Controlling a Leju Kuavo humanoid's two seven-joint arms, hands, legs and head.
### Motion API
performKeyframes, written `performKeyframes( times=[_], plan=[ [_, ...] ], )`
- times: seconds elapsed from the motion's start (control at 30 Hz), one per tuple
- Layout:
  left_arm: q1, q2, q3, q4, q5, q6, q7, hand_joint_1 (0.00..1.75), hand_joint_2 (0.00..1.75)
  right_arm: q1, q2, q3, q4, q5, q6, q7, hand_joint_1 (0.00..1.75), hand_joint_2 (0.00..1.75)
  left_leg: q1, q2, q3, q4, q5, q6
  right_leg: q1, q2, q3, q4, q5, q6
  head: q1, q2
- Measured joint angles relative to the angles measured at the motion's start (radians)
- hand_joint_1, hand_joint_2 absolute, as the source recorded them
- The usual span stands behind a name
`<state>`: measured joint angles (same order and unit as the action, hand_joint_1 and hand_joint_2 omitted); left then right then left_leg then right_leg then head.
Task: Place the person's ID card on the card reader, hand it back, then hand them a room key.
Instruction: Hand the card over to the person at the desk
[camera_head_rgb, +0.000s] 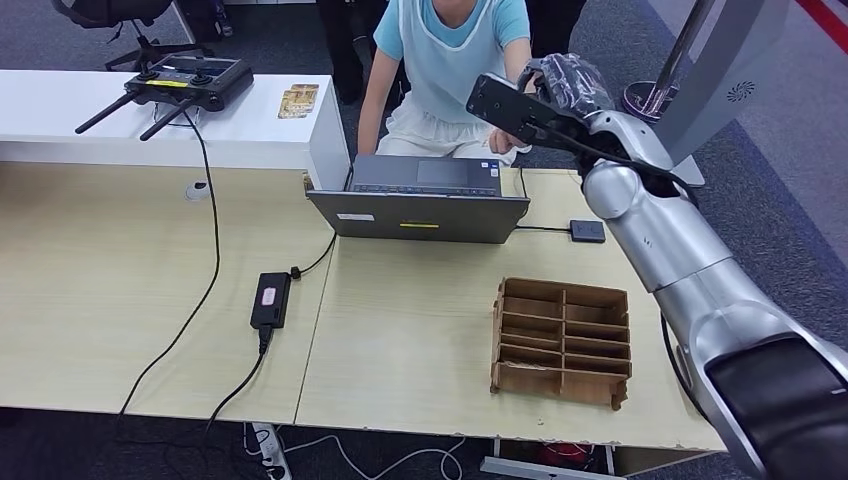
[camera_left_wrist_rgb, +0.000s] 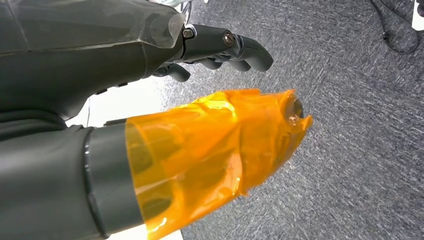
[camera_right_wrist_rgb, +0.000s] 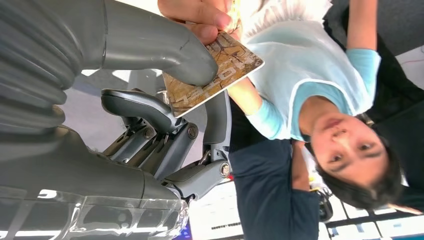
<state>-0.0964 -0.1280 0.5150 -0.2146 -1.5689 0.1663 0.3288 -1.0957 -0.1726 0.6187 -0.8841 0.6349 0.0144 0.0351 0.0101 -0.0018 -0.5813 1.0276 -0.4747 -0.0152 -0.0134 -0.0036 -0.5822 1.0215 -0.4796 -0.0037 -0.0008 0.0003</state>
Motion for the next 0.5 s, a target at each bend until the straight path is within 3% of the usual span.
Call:
performKeyframes(
  times=[0.03, 0.1, 0.17, 0.5],
  plan=[
    [0.0, 0.0, 0.0, 0.0, 0.0, 0.0, 0.0, 0.0, 0.0, 0.0, 0.0, -0.002, 0.009, -0.003, -0.003, -0.002, 1.18, 1.75, 0.0, 0.0, 0.0, 0.0, 0.0, 0.0, 0.0, 0.0, 0.0, 0.0, 0.0, 0.0, 0.0, 0.0],
    [0.0, 0.0, -0.001, 0.0, 0.0, 0.0, 0.001, 0.0, 0.0, 0.0, 0.001, -0.006, 0.023, -0.009, -0.011, -0.007, 0.31, 1.75, 0.0, 0.0, 0.0, 0.0, 0.0, 0.0, 0.0, 0.0, 0.0, 0.0, 0.0, 0.0, 0.0, 0.0],
    [0.0, 0.0, -0.001, 0.0, 0.0, 0.0, 0.001, 0.0, 0.0, 0.0, 0.001, -0.011, 0.034, -0.011, -0.02, -0.012, 0.0, 1.75, 0.0, 0.0, 0.0, 0.0, 0.0, 0.0, 0.0, 0.0, 0.0, 0.0, 0.0, 0.0, 0.0, 0.0],
    [0.0, 0.0, -0.002, 0.0, 0.0, 0.0, 0.006, 0.0, 0.0, 0.016, 0.003, -0.039, 0.045, -0.019, -0.087, -0.03, 0.0, 1.75, 0.0, 0.0, 0.0, 0.0, 0.0, 0.0, 0.0, 0.0, 0.0, 0.0, 0.0, 0.0, 0.0, 0.0]
  ],
)
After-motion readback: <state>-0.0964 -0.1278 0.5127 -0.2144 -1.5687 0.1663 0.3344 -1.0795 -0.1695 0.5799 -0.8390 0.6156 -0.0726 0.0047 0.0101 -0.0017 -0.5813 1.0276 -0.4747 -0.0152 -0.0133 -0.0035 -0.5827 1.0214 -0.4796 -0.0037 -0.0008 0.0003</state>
